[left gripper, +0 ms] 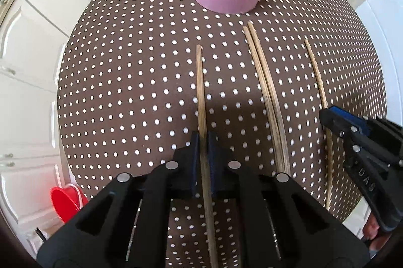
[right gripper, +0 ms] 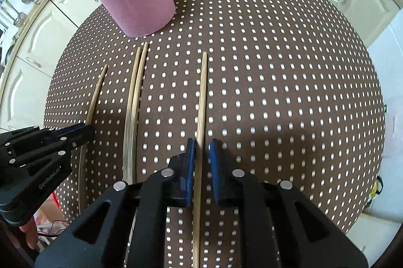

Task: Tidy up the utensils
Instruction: 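Close the left gripper on a chopstick while the right gripper holds its chopstick, then lift both held chopsticks upright over the pink cup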

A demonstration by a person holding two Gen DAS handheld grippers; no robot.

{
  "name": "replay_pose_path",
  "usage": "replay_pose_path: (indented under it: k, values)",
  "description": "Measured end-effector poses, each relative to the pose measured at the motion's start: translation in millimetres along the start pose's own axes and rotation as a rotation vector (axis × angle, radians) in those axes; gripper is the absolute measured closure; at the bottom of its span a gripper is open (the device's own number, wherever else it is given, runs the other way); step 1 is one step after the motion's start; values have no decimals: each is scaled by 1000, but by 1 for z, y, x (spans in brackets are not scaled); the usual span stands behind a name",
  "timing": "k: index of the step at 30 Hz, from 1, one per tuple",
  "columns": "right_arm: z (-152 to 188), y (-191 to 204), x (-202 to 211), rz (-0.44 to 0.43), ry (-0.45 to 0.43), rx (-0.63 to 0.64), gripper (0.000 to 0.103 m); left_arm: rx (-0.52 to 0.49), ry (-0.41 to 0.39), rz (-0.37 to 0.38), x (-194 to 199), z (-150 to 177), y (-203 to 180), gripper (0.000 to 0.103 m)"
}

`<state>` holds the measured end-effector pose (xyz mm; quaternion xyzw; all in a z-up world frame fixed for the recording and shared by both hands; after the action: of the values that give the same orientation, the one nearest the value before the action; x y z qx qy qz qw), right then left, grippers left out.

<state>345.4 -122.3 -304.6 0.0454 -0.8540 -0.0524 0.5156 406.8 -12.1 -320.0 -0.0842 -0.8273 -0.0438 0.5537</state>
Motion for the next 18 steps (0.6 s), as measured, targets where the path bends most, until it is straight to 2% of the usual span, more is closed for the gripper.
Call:
replay_pose_path:
  k: [3, 4, 6, 8, 18]
  values:
    - [-5, 3, -3, 3, -6, -12, 95, 50, 3, 2, -5, -10, 3, 93]
    - [-6, 2, -3, 5, -5, -15, 98, 65, -4, 7, -5, -5, 9, 94]
    - [-5, -3, -2, -13, -2, -48, 98, 93, -15, 15, -4, -7, 21, 96]
    - [-6, -11, -1, -30, 0, -97, 99, 93, -21, 2, -1, -5, 31, 96]
    - [-27, -24, 27, -49, -104, -124, 99, 77, -94, -33, 20, -12, 49, 96]
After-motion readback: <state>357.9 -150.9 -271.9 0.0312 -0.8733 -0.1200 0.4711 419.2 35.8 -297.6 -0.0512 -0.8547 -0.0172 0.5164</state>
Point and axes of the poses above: each gripper's, at about its wrist camera, not at the fingertips, and x roughly against the way its jaws point, y to its left, z to its underside, the point moved 2 cm from there along -x, roughly the way its jaws point, and after that the axes turned 12 degrees about -y, right-handed, at the moved point
